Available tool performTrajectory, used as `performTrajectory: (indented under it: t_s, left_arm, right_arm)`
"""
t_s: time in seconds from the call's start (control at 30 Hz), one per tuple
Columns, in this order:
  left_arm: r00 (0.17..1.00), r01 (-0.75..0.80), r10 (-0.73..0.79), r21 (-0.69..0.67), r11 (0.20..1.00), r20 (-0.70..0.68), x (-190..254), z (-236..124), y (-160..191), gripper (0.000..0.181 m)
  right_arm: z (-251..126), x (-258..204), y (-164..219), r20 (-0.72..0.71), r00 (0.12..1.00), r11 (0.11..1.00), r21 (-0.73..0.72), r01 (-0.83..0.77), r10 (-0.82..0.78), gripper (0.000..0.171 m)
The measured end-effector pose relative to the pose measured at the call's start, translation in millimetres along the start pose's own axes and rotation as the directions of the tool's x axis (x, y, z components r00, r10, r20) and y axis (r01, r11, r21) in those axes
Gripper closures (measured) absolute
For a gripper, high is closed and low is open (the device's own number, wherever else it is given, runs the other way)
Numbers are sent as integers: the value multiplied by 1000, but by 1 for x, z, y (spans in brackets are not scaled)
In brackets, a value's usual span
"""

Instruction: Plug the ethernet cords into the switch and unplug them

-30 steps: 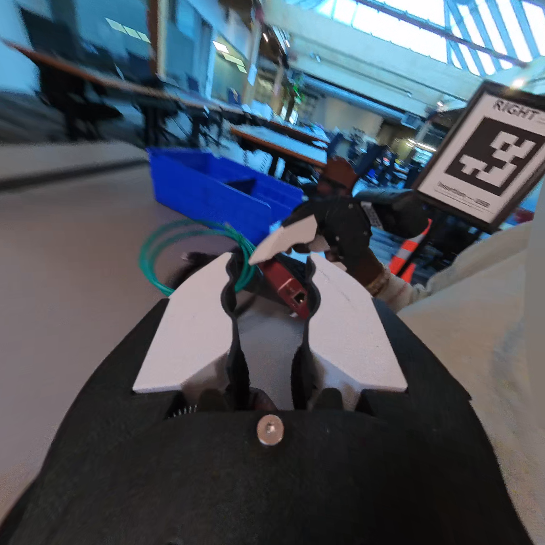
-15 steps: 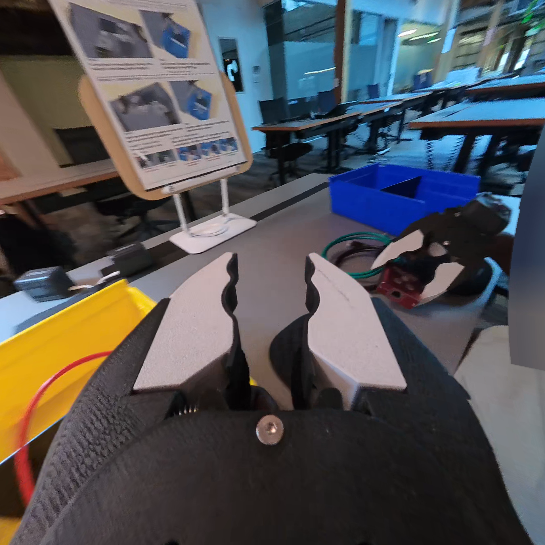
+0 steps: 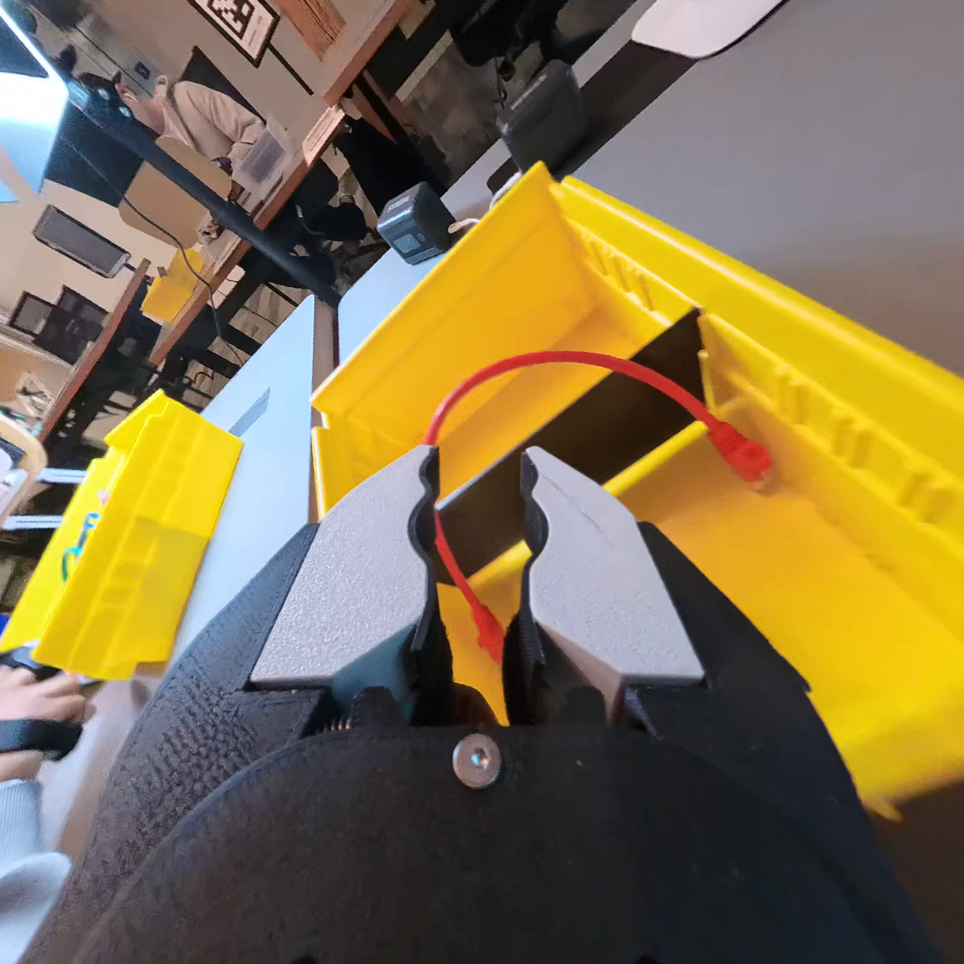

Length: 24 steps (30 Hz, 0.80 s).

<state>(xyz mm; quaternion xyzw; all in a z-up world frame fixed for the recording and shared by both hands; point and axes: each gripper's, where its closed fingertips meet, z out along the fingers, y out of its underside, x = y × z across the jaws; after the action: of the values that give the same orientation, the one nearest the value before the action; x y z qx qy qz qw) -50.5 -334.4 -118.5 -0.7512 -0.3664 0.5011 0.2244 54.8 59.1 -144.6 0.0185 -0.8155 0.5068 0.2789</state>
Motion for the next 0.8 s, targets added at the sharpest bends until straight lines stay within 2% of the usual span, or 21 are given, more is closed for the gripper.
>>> performTrajectory:
  t_s: [0.07,0.17,0.2,0.27,0.33,0.43,0.57,0.67,0.73,0.8]
  left_arm:
    - [997,-71,72,-40,997,25,-14,16,3,151]
    - [984,-176,174,-146,973,-31,-19,35,13,146]
    - [983,-181,174,-151,972,-59,-17,41,15,150]
    - [991,-129,122,-169,977,-50,-21,49,19,174]
    - [999,-42,42,-179,983,-9,-30,42,20,175]
    - [984,153,-153,9,988,92,-50,11,-7,176]
    - [908,326,-390,325,888,154,-76,-46,-45,176]
    - [875,402,-481,479,781,50,-69,-78,-73,176]
    - [881,409,-473,546,731,-25,-55,-94,-93,177]
    - [889,412,-448,589,696,-92,-34,-104,-112,177]
  right_arm:
    - [-5,3,-3,-19,1000,1000,1,23,-23,85]
    - [-8,4,-8,-29,999,999,18,38,-37,86]
    - [-8,4,-9,-31,999,999,26,43,-42,87]
    - [-8,4,-9,-36,998,998,26,56,-55,89]
    - [-8,4,-6,-40,997,998,8,65,-64,90]
    - [-9,5,-12,-45,998,998,41,55,-53,91]
    - [-9,7,-36,-56,998,977,210,-27,40,93]
    - [-10,12,-57,-110,990,939,341,-47,90,103]
    - [-12,17,-71,-160,979,906,420,-51,130,112]
    - [-15,16,-87,-139,972,854,512,-94,191,121]
